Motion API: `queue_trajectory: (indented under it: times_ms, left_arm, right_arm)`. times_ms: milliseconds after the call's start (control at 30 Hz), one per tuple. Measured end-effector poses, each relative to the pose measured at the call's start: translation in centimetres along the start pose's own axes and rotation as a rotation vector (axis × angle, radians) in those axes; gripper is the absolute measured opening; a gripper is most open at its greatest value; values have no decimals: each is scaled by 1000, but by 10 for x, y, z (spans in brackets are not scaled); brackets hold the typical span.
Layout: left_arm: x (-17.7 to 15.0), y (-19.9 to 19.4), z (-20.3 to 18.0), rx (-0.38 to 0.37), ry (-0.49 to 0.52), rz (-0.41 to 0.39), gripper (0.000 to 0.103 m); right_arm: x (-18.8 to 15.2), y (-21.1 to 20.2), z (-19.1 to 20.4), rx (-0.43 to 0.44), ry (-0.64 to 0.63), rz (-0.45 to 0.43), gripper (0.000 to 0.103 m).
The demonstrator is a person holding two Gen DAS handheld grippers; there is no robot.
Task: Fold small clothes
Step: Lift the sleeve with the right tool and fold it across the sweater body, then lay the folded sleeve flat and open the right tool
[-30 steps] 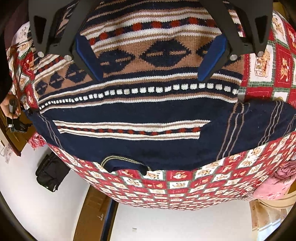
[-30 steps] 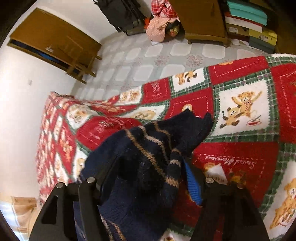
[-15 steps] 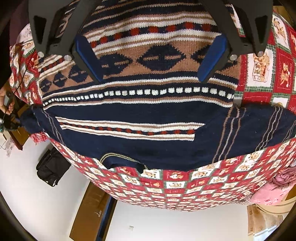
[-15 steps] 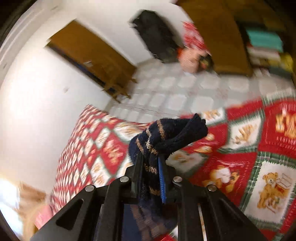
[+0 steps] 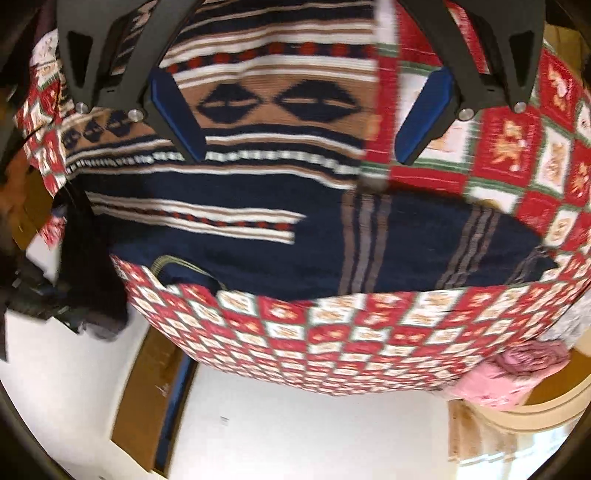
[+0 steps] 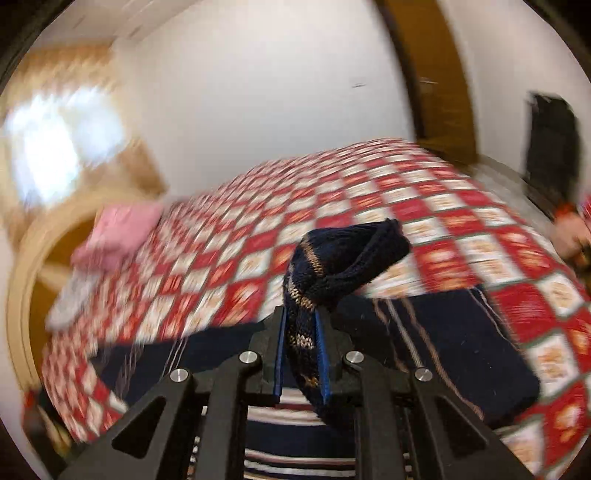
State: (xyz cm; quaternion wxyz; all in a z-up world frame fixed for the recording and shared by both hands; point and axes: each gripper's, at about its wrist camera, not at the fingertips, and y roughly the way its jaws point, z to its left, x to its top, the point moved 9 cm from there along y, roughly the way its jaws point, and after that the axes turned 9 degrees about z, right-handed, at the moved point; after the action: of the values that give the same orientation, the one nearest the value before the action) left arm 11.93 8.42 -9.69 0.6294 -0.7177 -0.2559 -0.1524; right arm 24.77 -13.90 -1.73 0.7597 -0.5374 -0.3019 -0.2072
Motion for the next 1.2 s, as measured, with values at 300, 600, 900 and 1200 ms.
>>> queue_trajectory:
  times_ms: [300, 600, 900, 1200]
  left_arm:
    - [-5, -7, 61, 72, -69, -22, 103]
    - [-8, 9, 63, 56, -62, 11, 103]
    - [-12, 0, 57, 62, 2, -3, 103]
    - [-13, 0, 83, 73, -77, 2, 103]
  right_arm:
    - [-117, 114, 116, 174, -164, 326, 17]
    - [-97, 74, 60, 286, 34, 270, 20]
    - [-78, 129, -2, 171, 330, 312, 54]
    - [-99, 116, 122, 602, 270, 469, 56]
